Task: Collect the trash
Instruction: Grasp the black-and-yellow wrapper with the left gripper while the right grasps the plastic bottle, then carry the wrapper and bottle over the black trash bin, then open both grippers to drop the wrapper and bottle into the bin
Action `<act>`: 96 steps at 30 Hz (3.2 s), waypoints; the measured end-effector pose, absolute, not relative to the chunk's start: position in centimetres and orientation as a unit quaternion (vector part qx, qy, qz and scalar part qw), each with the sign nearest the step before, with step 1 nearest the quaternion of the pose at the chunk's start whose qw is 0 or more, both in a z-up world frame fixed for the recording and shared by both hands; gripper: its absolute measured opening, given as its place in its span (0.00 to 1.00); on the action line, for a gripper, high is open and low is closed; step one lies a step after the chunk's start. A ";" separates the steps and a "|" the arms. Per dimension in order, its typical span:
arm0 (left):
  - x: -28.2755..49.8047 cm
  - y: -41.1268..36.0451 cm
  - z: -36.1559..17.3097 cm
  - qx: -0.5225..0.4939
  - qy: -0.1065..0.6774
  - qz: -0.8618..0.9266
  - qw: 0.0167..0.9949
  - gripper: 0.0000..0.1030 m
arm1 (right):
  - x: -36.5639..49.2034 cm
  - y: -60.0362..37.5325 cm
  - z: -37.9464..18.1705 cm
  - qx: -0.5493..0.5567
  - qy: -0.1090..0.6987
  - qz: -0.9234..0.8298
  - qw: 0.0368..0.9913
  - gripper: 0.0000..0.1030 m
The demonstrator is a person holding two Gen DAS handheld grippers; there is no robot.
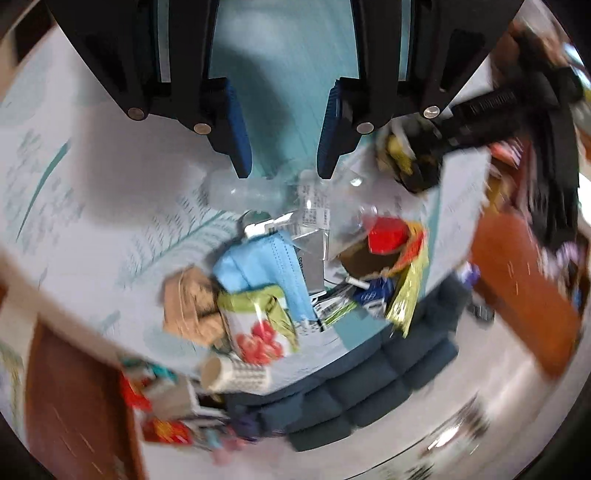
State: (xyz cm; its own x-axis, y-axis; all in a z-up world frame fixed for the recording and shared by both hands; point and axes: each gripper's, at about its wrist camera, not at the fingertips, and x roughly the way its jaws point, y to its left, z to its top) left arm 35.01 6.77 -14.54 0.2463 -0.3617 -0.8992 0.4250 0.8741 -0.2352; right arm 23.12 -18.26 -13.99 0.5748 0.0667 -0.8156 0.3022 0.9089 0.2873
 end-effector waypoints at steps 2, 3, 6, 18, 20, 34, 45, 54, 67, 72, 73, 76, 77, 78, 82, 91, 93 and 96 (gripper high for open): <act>35.0 6.8 -14.6 0.026 0.561 -0.249 0.789 0.36 | 23.3 -18.2 -13.5 0.158 0.462 -0.061 0.871 0.36; 35.0 6.9 -14.6 0.024 0.562 -0.250 0.788 0.36 | 23.5 -18.2 -13.4 0.134 0.467 -0.059 0.872 0.36; 34.9 7.0 -14.6 0.023 0.562 -0.248 0.789 0.36 | 24.6 -18.2 -13.4 0.072 0.482 -0.045 0.872 0.36; 34.9 6.8 -14.6 0.028 0.564 -0.245 0.788 0.36 | 27.5 -15.5 -15.5 -0.174 0.520 0.041 0.835 0.36; 34.8 6.7 -14.6 0.029 0.564 -0.244 0.789 0.36 | 27.9 -15.1 -15.6 -0.183 0.520 0.048 0.833 0.36; 34.6 5.8 -14.6 0.043 0.562 -0.231 0.793 0.36 | 29.7 -13.8 -16.8 -0.166 0.574 0.111 0.794 0.35; 31.6 5.3 -13.7 0.054 0.557 -0.252 0.789 0.34 | 23.4 -17.9 -14.8 0.034 0.544 0.048 0.837 0.30; 22.8 1.5 -11.4 0.076 0.543 -0.340 0.764 0.34 | 7.7 -21.0 -12.2 0.158 0.500 -0.039 0.851 0.29; 5.8 -10.3 -14.8 0.180 0.532 -0.471 0.681 0.34 | -13.9 -27.4 -20.0 0.346 0.477 -0.210 0.780 0.28; 1.8 -13.7 -19.5 0.233 0.553 -0.467 0.649 0.34 | -17.6 -29.1 -26.4 0.394 0.502 -0.236 0.733 0.28; 1.3 -14.1 -20.3 0.243 0.556 -0.465 0.645 0.34 | -18.0 -29.4 -27.6 0.401 0.508 -0.240 0.724 0.28; 0.3 -15.5 -22.8 0.268 0.560 -0.453 0.640 0.34 | -19.0 -30.3 -31.1 0.425 0.528 -0.248 0.692 0.28; 0.2 -15.8 -23.6 0.276 0.561 -0.450 0.638 0.34 | -18.7 -30.6 -32.2 0.430 0.534 -0.250 0.683 0.28; 0.0 -16.3 -24.6 0.285 0.564 -0.444 0.636 0.34 | -18.9 -31.0 -33.4 0.441 0.538 -0.251 0.673 0.28; 0.7 -17.5 -27.8 0.302 0.572 -0.423 0.635 0.35 | -18.6 -32.1 -36.2 0.460 0.549 -0.259 0.648 0.28; 1.6 -19.7 -32.2 0.326 0.576 -0.400 0.634 0.39 | -16.0 -33.8 -40.4 0.488 0.543 -0.261 0.631 0.28; 1.8 -19.9 -32.7 0.331 0.576 -0.396 0.634 0.40 | -15.9 -34.0 -41.1 0.501 0.537 -0.260 0.627 0.32; 2.4 -20.1 -33.4 0.332 0.577 -0.392 0.635 0.56 | -16.0 -34.5 -41.9 0.517 0.524 -0.264 0.623 0.40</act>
State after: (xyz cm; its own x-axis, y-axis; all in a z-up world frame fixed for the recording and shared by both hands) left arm 2.36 -20.10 -33.43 0.0270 -0.1145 -0.9931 0.8810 0.4721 -0.0305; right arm -15.95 -34.50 -41.94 0.3110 0.2130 -0.9262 0.8705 0.3273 0.3675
